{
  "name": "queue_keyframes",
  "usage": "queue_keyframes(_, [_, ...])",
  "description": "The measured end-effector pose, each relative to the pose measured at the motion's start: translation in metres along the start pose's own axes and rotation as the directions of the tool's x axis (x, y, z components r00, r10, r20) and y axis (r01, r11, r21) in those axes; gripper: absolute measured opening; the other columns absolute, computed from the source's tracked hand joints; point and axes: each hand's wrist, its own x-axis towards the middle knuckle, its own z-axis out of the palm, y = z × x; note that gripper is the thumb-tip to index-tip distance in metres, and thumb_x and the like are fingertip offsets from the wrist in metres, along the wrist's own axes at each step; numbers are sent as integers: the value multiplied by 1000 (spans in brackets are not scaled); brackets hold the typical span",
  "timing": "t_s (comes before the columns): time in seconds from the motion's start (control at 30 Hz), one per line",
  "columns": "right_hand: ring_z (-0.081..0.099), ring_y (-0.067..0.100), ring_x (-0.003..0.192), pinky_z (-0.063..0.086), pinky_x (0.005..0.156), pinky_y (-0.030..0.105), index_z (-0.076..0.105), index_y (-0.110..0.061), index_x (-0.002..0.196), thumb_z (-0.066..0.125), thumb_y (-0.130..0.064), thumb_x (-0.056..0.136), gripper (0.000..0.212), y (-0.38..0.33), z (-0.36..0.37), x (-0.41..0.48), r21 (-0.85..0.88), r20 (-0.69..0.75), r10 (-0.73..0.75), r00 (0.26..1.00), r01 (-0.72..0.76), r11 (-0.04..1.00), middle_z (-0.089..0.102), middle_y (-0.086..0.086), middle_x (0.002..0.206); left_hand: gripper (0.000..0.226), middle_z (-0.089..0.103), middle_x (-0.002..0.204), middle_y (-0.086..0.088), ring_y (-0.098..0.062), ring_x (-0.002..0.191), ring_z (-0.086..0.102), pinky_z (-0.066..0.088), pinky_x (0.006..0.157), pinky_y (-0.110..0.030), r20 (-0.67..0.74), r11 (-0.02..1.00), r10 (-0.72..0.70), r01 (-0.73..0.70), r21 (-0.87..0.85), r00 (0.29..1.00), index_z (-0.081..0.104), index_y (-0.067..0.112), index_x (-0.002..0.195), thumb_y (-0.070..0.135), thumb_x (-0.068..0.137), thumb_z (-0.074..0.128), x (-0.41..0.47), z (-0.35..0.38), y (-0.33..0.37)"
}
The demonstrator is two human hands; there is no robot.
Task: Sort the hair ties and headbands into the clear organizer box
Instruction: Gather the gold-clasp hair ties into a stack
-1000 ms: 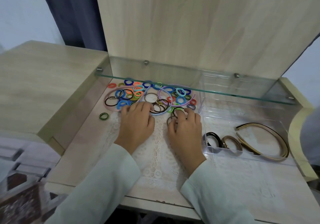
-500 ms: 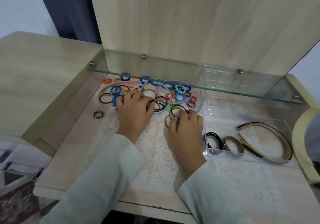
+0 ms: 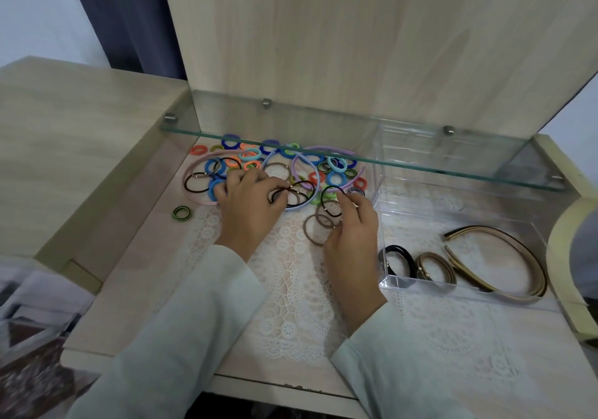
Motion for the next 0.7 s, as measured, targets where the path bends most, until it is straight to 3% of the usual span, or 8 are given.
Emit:
queue_keyframes(0.13, [51,23,115,28,101,10,59,2,124,49,13,85,42,-1,-1,1,52,-33,-20,999,21,998,53,15,126,16,63,110,13,-21,116,44,8,79,-29,-11,1000,-1,0,-18,1000,73,38,101,41,89,64,0,-2,0])
queue_keyframes(0.27, [46,7,107,24,98,-1,61,-1,120,55,7,87,35,-2,-4,1,97,-40,-51,998,54,994,54,10,120,14,64,109,13,-19,114,49,9,81,-27,-68,996,-22,15,-91,997,72,38,100,38,90,63,-1,-5,1])
queue_keyframes(0.47, [30,-10,105,16,95,-8,60,0,120,64,4,84,37,0,-4,0,100,-35,-44,998,48,994,54,12,123,14,64,109,11,-17,108,56,32,89,-38,-239,978,-17,-34,-207,971,71,30,103,34,93,62,-11,-16,1])
queue_keyframes(0.6, [47,6,107,27,94,0,61,-3,118,66,3,83,36,1,-3,1,114,-10,-24,1000,25,993,53,9,122,12,66,107,11,-16,104,60,35,87,-39,-330,977,189,-211,-31,925,72,28,100,33,93,63,-22,-25,-4])
queue_keyframes(0.7, [57,18,96,37,86,9,63,-3,106,67,3,81,26,1,-2,2,132,-2,-23,1000,24,991,55,8,112,10,68,104,12,-16,101,62,38,85,-38,-322,947,318,-315,63,892,72,28,97,31,93,64,-33,-35,-10])
